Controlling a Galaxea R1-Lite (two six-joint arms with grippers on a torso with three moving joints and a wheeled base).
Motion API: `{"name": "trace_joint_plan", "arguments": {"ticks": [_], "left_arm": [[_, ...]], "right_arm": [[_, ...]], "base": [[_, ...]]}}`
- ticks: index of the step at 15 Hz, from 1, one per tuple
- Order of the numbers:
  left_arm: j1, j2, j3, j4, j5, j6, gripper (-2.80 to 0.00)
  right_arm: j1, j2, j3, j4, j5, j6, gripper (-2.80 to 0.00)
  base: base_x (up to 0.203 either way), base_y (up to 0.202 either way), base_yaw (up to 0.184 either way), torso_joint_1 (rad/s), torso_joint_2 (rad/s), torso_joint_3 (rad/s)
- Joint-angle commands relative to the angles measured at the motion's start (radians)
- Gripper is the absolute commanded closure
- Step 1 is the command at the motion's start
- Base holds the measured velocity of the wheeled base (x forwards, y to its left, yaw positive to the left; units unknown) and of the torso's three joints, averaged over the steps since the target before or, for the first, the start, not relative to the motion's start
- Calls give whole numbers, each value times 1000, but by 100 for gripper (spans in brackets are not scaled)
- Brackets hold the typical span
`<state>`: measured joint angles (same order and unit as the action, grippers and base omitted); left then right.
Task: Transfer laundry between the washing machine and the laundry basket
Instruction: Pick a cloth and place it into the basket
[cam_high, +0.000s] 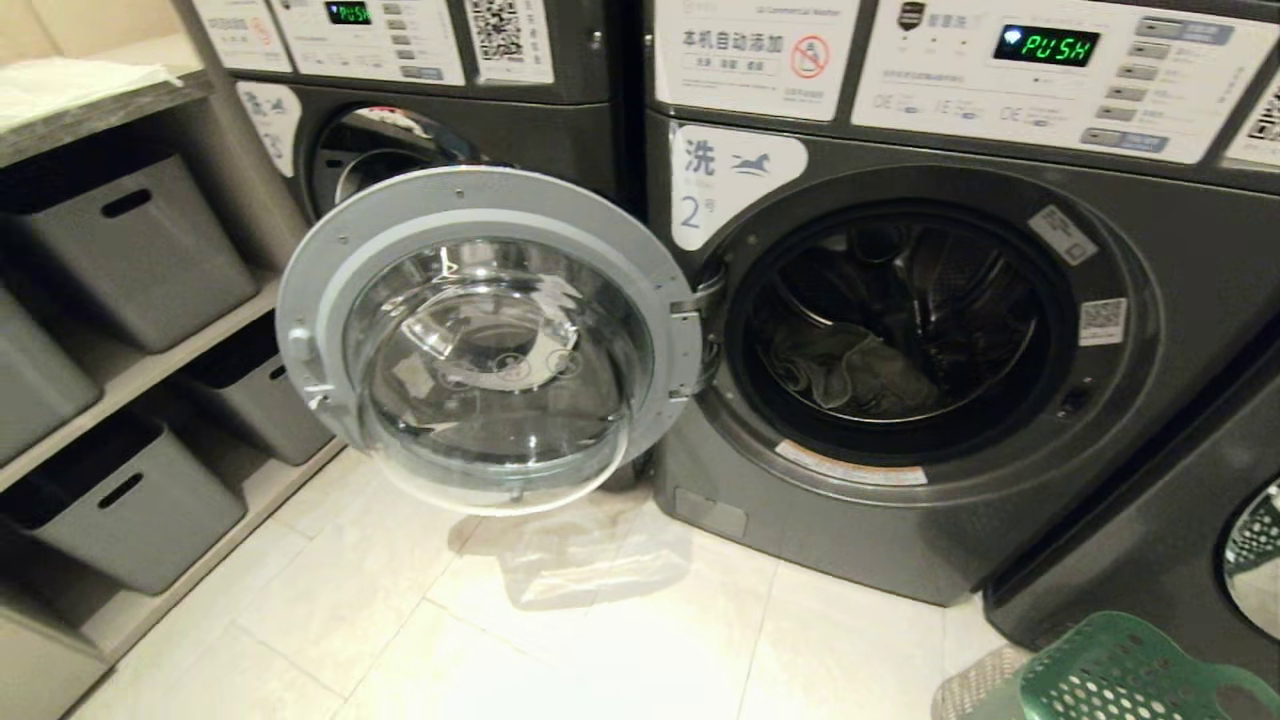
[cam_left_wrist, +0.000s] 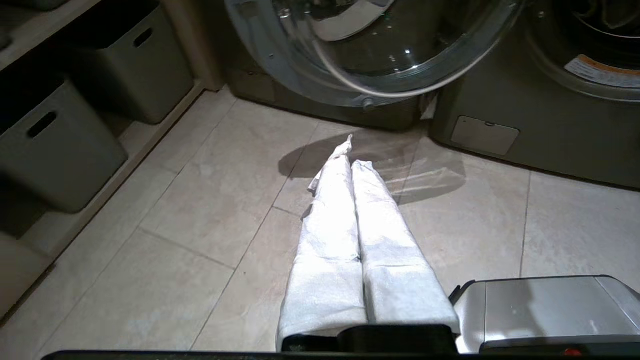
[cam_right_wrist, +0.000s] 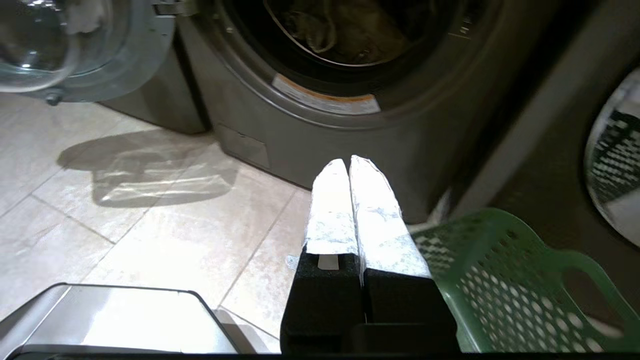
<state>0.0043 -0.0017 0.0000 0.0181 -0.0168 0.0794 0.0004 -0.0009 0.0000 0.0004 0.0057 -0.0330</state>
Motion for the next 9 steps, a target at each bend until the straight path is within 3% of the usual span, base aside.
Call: {"name": "trace_joint_plan", "arguments": {"ticks": [1, 5, 9], "left_arm": [[0, -1, 2, 0, 0, 0, 0], [0, -1, 2, 0, 1, -3, 0], [0, -1, 2, 0, 1, -3, 0]], "right_arm": [[1, -1, 0, -2, 0, 1, 0], [1, -1, 0, 0, -1, 2, 0], [0, -1, 0, 0, -1, 2, 0]], "base": [[-1, -6, 181, 0, 2, 5], [2, -7, 141, 1, 1, 3], [0, 0, 0, 0, 0, 0]]}}
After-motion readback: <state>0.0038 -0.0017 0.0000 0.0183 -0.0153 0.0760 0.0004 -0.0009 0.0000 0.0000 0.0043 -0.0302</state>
